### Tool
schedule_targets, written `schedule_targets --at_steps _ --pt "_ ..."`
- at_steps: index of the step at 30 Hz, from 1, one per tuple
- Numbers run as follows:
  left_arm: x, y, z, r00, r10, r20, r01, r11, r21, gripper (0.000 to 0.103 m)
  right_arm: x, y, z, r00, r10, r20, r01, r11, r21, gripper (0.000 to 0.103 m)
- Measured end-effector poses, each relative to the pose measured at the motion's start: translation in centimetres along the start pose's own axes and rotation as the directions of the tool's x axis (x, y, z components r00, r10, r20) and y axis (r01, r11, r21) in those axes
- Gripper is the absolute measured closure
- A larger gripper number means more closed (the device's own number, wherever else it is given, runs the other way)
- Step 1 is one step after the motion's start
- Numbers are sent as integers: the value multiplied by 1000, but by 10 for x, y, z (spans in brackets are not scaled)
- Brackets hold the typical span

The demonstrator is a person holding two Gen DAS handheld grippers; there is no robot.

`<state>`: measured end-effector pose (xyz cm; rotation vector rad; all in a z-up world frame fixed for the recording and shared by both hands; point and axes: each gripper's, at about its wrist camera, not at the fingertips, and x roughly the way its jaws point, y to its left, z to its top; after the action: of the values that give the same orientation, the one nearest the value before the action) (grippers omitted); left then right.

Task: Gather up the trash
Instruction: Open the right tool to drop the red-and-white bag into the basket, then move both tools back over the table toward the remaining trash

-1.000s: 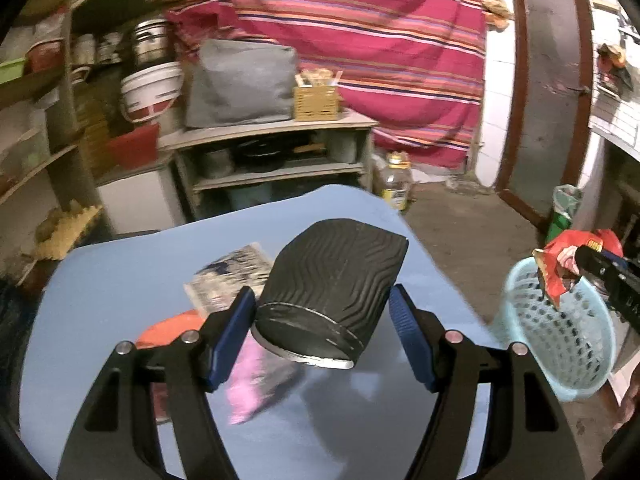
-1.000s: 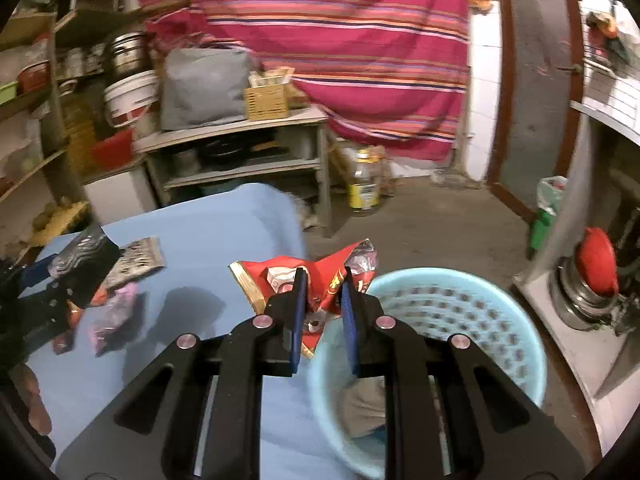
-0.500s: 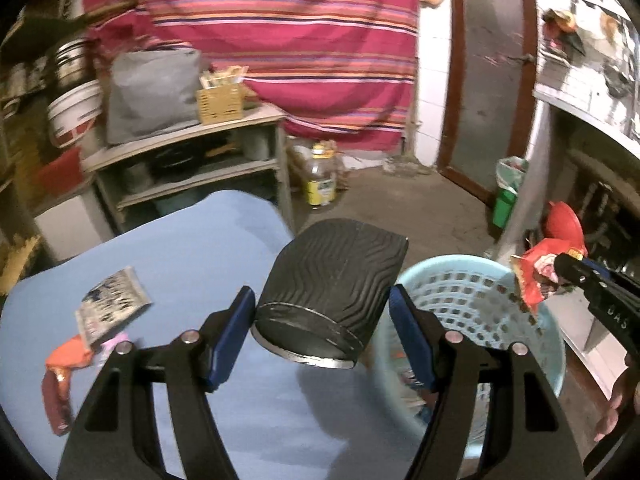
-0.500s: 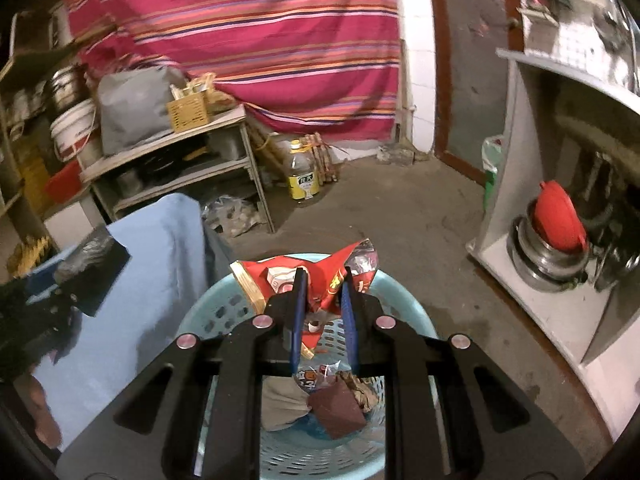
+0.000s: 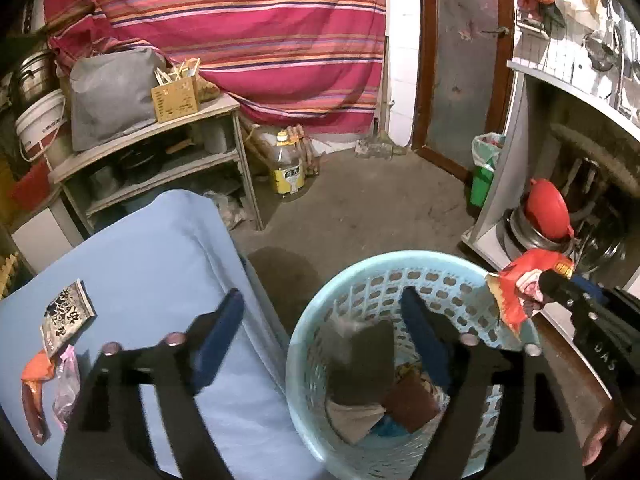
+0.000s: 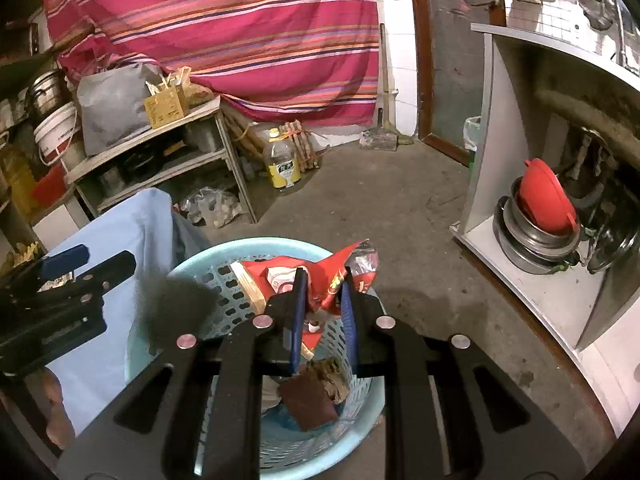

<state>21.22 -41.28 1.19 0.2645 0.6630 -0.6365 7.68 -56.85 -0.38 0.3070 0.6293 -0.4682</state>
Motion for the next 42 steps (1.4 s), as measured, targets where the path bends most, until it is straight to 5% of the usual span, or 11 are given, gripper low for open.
schedule_targets --at_steps 14,22,27,30,36,42 --pt "-19 25 -6 999 50 21 -48 997 -68 19 9 13 -1 999 36 -19 -36 999 -17 84" --pt "-32 47 -10 996 87 30 -84 992 -92 14 20 26 -3 998 35 -46 -36 999 -12 44" --pt "-42 70 -16 993 111 28 -107 986 -127 13 16 30 -1 1000 -20 -5 20 1000 -5 6" --pt "-52 90 -20 990 141 28 -136 980 -147 13 8 38 2 999 -23 39 23 1000 11 4" --pt "-80 154 -43 969 248 9 -242 953 -184 10 6 83 1 997 28 74 -28 1000 -1 4" --pt "-102 236 -85 915 399 -55 -400 885 -239 6 7 147 -6 992 104 65 -100 993 -57 4"
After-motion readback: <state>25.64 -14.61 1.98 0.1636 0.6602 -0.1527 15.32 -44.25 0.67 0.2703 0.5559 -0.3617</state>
